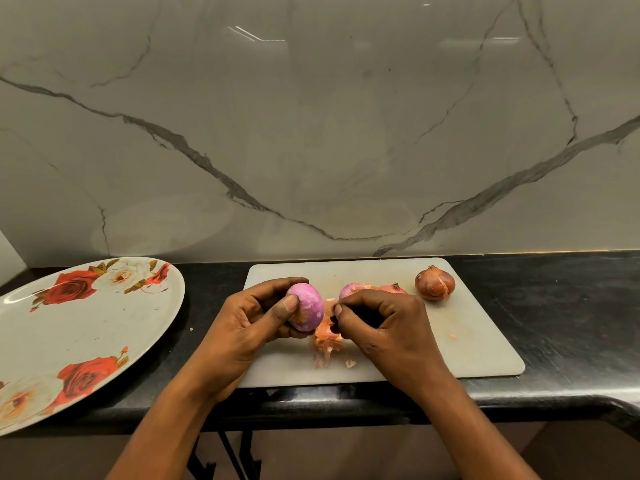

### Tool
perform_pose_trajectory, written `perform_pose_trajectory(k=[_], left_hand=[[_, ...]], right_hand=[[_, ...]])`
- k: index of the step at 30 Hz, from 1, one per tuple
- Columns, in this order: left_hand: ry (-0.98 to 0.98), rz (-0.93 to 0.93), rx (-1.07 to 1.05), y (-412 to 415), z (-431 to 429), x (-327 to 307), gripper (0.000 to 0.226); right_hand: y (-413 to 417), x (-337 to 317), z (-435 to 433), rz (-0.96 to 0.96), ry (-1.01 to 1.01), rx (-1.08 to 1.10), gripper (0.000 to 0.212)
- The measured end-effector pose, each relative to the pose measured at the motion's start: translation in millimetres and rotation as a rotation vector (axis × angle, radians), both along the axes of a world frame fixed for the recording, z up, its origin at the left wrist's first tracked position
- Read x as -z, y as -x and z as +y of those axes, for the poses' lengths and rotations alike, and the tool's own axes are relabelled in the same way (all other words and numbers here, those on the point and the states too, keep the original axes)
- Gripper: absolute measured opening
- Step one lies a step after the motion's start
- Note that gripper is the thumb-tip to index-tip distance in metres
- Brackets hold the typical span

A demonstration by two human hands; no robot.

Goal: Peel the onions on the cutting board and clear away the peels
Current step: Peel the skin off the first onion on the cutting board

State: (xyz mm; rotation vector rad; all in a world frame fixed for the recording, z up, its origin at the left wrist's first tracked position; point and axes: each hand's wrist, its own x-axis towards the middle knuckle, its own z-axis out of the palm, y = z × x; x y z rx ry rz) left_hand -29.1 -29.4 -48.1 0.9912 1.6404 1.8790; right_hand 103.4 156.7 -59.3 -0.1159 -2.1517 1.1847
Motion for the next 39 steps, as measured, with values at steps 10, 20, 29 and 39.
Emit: perform_pose_trajectory(k=[10, 20, 29, 39], left_hand=[[-0.001, -0.017, 0.065, 2.6, -2.3, 1.3, 0.035], [-0.034, -0.068, -0.004, 5.1, -2.4, 2.0, 0.034], [-0.001, -0.096, -0.074, -0.9, -0.9, -2.1, 0.035], [0.011, 0.039, -0.080, -7.0, -0.7, -1.4, 0.035]], right_hand=[[1.5, 1.5, 0.3, -0.001, 0.054, 0.110, 0.013], [0.0, 1.9, -0.9, -0.028, 0.022, 0.200, 0.015], [-3.3, -5.9, -7.1, 0.034, -0.035, 0.137, 0.014], [-5.4, -10.8, -11.8, 0.003, -0.037, -0.012, 0.042]])
